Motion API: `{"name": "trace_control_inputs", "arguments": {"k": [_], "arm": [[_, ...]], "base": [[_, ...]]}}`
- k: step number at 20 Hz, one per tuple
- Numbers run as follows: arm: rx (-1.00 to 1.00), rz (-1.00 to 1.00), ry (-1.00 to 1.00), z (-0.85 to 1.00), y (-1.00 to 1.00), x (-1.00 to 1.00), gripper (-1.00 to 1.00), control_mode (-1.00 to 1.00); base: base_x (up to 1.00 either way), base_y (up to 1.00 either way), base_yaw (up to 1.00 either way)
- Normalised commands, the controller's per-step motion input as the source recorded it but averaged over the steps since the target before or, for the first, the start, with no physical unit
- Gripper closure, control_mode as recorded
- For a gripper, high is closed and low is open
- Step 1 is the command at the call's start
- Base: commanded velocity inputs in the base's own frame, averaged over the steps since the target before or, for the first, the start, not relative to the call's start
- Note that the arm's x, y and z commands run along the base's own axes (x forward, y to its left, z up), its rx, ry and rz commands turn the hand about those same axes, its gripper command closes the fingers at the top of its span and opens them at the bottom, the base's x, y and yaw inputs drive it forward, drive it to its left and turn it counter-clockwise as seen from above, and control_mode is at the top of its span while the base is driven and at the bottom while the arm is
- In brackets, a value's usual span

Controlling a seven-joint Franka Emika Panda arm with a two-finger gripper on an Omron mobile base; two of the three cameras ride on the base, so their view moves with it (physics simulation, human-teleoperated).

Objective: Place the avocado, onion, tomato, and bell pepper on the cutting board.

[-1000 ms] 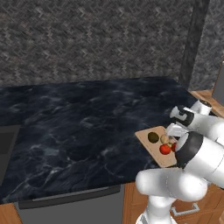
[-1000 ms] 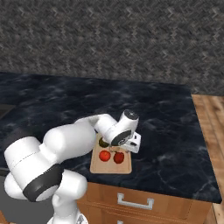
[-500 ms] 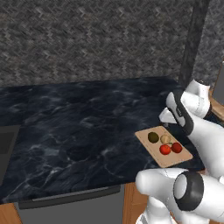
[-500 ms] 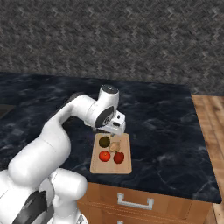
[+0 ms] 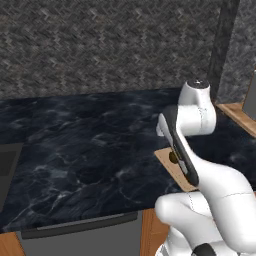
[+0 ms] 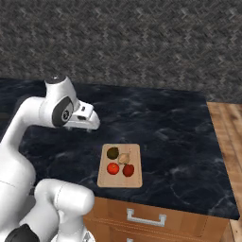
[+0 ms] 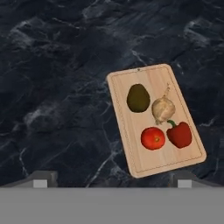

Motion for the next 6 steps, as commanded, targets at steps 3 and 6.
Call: {"name": "trace_control_inputs", "arguments": {"k": [3,6], "arm": [[-0.18,0.00,-0.03,0.87,0.81,-0.11,-1.00,-1.00],[-0.14,0.00,-0.01,0.65,0.55,-0.09,-1.00,-1.00]], "base": [[0.00,0.00,0.00],[0.00,0.00,0.00]]}}
